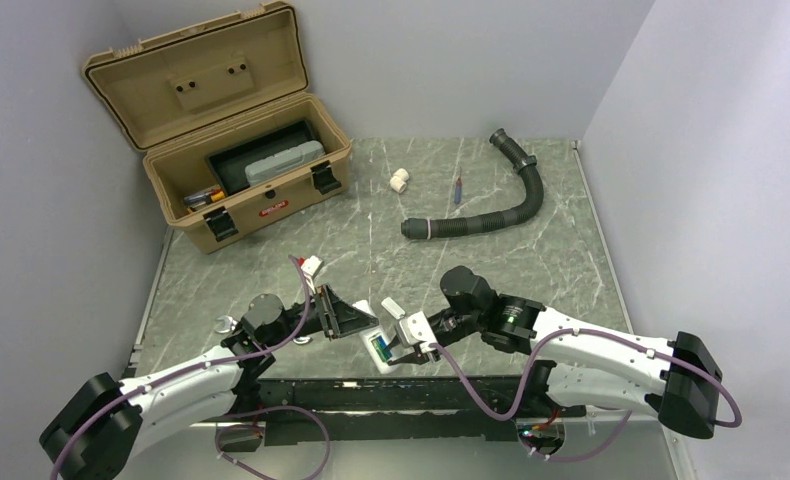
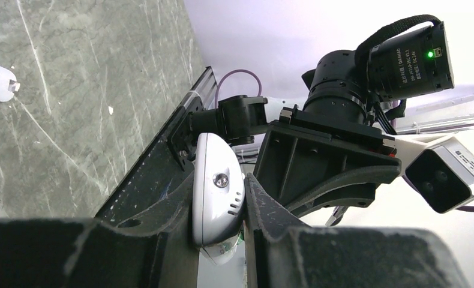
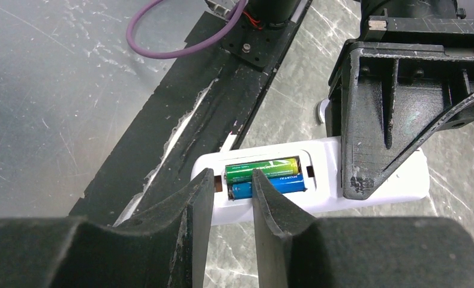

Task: Load the batteries into the remote control
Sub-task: Load the battery into the remote control.

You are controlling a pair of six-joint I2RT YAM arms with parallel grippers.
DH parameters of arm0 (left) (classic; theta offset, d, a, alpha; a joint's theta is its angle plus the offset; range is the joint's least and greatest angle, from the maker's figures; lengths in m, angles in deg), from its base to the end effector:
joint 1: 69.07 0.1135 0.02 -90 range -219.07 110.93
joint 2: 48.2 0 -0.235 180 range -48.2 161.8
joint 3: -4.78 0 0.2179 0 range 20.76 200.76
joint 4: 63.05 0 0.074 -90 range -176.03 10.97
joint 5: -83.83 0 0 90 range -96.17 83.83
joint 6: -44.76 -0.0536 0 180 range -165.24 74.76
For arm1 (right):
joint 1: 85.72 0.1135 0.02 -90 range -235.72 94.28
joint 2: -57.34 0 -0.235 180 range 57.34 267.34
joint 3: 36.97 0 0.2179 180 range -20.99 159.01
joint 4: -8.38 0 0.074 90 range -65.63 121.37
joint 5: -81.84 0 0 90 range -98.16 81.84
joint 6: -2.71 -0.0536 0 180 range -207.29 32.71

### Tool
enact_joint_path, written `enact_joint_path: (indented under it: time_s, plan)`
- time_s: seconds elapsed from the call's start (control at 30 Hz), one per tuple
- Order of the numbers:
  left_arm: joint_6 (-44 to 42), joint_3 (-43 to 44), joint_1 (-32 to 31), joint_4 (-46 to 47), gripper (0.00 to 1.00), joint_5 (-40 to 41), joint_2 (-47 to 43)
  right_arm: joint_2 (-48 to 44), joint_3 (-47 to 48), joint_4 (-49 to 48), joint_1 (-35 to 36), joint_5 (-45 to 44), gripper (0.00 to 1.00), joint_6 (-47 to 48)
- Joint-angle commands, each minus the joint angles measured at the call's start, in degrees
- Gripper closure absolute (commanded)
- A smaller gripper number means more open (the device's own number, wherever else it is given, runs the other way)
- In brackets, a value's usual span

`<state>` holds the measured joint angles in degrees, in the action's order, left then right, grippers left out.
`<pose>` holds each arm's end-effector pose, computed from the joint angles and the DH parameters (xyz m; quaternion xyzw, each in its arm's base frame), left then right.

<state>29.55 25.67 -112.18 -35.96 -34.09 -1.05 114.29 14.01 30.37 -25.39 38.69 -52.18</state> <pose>0.1120 -0.1392 0.1911 -0.0207 0.7023 -0.6795 0.2114 0.0681 0.1986 0.2359 -0.7196 0.3774 0.4357 0.3871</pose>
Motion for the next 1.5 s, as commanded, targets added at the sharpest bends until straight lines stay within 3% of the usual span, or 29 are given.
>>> enact_joint_path:
  time_s: [0.0,1.47]
  plan:
    - [0.7,1.4,-0.3,5.4,1.00,-1.3,0.2,-0.4,2.4,-2.1,-0.3,1.4,0.68,1.5]
    - [0.8,1.9,-0.2,6.5,1.00,-1.9,1.4,2.9,4.5,-1.0,-0.2,6.1,0.66,3.5]
